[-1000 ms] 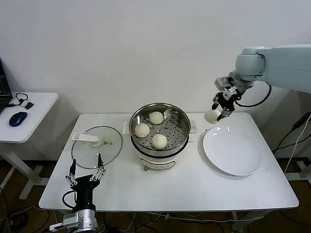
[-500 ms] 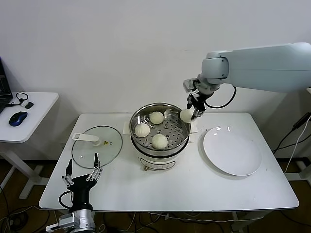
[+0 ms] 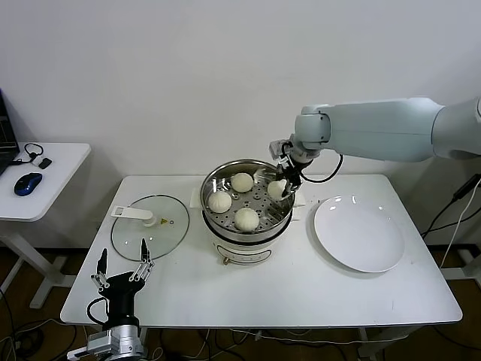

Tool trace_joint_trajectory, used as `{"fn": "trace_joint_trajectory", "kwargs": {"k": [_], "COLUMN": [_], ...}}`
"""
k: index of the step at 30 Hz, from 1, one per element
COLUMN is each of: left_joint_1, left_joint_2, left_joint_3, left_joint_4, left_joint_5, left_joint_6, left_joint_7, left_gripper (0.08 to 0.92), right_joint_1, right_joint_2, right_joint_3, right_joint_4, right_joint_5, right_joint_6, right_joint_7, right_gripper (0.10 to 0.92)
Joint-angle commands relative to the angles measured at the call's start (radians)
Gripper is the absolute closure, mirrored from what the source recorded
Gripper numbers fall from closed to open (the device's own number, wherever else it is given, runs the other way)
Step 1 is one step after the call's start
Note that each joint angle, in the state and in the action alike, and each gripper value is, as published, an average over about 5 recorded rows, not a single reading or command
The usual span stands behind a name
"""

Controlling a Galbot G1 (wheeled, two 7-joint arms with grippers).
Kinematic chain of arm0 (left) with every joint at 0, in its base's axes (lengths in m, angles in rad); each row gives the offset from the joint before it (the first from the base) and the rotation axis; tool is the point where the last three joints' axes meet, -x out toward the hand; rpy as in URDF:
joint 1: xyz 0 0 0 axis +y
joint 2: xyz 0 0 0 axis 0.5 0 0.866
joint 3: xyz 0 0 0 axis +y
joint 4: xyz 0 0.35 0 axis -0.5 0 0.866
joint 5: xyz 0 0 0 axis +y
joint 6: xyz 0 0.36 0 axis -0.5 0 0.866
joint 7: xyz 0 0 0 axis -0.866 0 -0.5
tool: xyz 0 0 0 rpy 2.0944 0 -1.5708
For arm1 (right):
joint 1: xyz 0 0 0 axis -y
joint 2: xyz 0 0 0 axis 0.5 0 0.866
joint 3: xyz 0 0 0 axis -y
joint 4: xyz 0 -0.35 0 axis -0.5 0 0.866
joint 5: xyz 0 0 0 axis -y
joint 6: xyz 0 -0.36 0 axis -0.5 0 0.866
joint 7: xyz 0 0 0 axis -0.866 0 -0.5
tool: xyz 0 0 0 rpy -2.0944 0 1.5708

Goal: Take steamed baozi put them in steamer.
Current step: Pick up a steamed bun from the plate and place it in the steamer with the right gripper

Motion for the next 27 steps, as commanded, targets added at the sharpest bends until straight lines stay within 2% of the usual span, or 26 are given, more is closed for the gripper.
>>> {"fn": "trace_joint_trajectory", "kwargs": {"k": [1,10,21,27], "left_joint_1": [-0.001,-0.002,-0.001,0.001], "left_joint_2": [-0.03,-0.032,-0.036,-0.036], "left_joint_3": [-0.002,0.0,0.002,0.003], "left_joint_4": [0.003,0.001,-0.005,-0.016], "left_joint_5": [0.0,0.0,0.004,0.006], "left_joint_6": [-0.001,-0.002,-0.002,0.001], "left_joint_7": [0.0,0.0,0.0,0.002], "left_gripper": [0.177,0.177,0.177,0.177], "right_joint_1": [-0.084,-0.073,-0.01,0.061], "right_joint_2": [0.013,0.004,0.005,-0.02], "right_joint_3": [0.035,0.039,0.033,0.008], "right_joint_4": [-0.037,-0.027,-0.026,0.002], "right_joint_5": [-0.014,-0.019,0.045,0.082], "right_joint_6": [-0.01,-0.009,-0.009,-0.004], "right_joint_7": [0.013,0.014,-0.021,-0.061], "right_gripper": [0.508,0.497,0.228,0.203]}}
